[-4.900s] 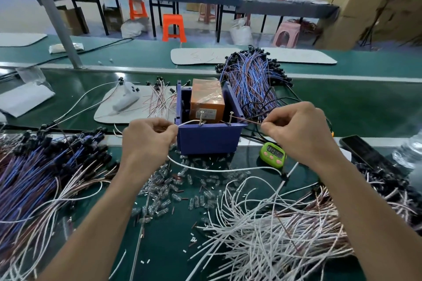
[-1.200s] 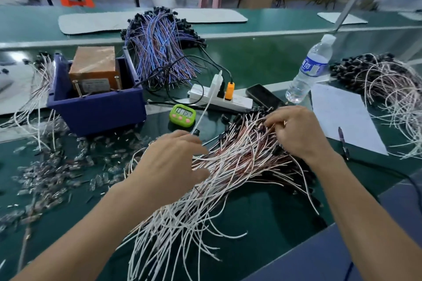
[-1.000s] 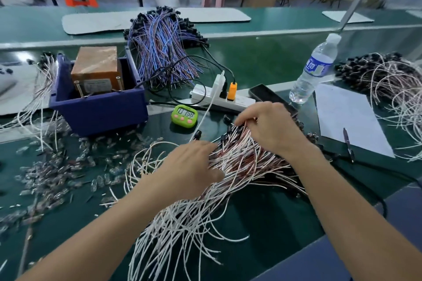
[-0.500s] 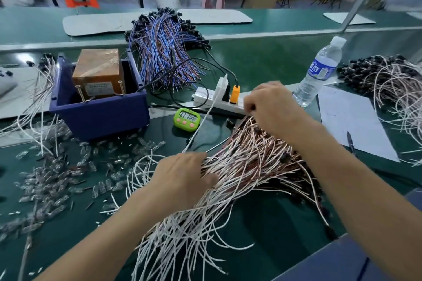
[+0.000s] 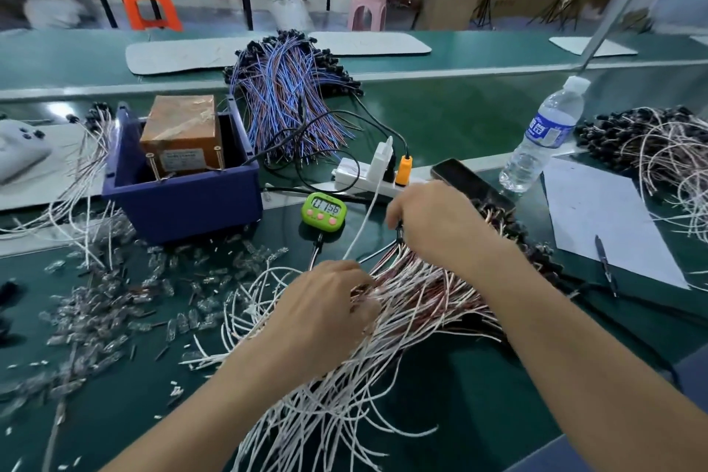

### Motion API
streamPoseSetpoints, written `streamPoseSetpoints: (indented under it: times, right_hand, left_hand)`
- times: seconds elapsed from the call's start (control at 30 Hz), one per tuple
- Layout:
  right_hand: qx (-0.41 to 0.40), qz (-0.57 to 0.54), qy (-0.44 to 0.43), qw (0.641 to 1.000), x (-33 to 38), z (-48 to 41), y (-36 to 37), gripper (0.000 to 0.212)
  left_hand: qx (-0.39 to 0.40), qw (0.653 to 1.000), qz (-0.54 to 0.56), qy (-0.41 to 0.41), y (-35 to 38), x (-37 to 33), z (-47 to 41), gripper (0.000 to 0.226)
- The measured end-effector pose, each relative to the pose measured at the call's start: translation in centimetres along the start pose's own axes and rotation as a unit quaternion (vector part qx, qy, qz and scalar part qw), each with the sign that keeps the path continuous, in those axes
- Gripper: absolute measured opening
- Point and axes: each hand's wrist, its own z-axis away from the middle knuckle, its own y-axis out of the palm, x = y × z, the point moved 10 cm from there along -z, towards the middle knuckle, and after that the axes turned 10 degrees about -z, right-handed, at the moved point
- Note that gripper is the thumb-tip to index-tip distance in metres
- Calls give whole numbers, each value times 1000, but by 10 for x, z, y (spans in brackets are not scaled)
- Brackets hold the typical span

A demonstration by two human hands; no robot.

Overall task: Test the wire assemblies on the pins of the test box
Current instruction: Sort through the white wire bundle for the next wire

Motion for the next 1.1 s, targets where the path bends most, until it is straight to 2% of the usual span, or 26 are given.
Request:
streamPoseSetpoints:
  times: [0.13,0.23,0.33,0.43,0.5,0.57,0.7,0.8,0.87,0.97,1.03,1.1]
  right_hand:
    - [133,-28,-13,991,24,-18,64,30]
    - [137,-84,-20,987,29,-27,79,37]
    - [115,-198,-35,973,37,-29,81,47]
    - [163,-275,-53,946,48,-27,89,49]
    - [201,-229,-81,949,59,-26,96,52]
    - [214,-136,-98,962,66,-25,103,50]
    - [115,8,-124,986,77,-22,87,22]
    - [65,99,-153,981,69,-16,64,21]
    - [37,135,-133,981,47,-15,40,22]
    - [7,159,-62,985,5,-12,2,22]
    - [2,155,-9,988,-23,-8,-17,22]
    - [-2,157,30,987,-44,-4,-29,23]
  left_hand:
    - [-55,990,-64,-114,-19,30,1,31]
    - [-27,980,-116,-158,-22,50,1,21]
    - [-1,980,-48,-191,-19,67,-2,21]
    - [-40,971,52,-230,-29,79,-1,37]
    - [-103,959,94,-247,-42,87,2,40]
    - [-148,951,103,-250,-53,92,4,42]
    - [-164,957,1,-238,-66,94,4,39]
    - [-143,962,-101,-207,-68,85,1,40]
    - [-162,968,-107,-157,-68,73,1,39]
    - [-205,978,-38,-29,-71,39,-1,33]
    - [-174,985,10,5,-63,21,-7,29]
    - [-85,994,61,-15,-39,14,-18,40]
